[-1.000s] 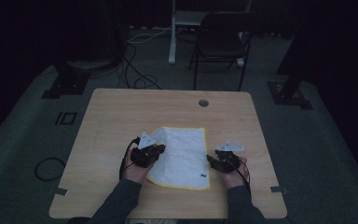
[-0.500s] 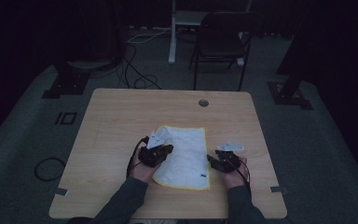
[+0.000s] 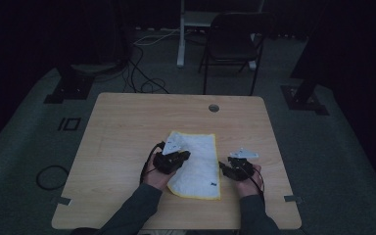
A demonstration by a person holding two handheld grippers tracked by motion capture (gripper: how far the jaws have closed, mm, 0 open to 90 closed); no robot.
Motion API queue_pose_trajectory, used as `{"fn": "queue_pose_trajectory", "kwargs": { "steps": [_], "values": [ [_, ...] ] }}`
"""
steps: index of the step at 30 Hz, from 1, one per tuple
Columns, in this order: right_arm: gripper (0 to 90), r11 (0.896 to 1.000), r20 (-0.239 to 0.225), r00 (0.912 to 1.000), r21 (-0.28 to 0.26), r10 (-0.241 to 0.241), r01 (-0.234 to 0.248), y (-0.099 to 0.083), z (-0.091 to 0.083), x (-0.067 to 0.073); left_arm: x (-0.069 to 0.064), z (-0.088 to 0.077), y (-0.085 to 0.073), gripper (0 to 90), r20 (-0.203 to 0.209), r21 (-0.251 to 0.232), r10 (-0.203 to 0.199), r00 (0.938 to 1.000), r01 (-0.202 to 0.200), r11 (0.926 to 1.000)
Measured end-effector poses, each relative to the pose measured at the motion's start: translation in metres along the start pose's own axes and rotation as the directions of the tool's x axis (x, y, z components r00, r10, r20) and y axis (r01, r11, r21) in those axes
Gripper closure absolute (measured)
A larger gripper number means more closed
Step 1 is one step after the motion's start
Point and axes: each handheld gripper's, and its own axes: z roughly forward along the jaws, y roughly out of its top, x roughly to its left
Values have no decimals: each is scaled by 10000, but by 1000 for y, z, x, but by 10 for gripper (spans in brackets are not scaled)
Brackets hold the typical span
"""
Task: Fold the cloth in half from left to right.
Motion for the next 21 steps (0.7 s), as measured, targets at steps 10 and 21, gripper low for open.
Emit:
{"fn": "queue_pose_trajectory", "kwargs": {
  "steps": [10, 21],
  "values": [
    [529, 9999, 211, 9997, -102, 125, -123, -1, -2, -3, -7, 13, 5, 874, 311, 2, 145, 9994, -145, 9999],
    [530, 9989, 513, 9978, -258, 410, -397, -2, -5, -8, -18, 32, 11, 874, 643, 132, 345, 9973, -355, 9993]
  ]
}}
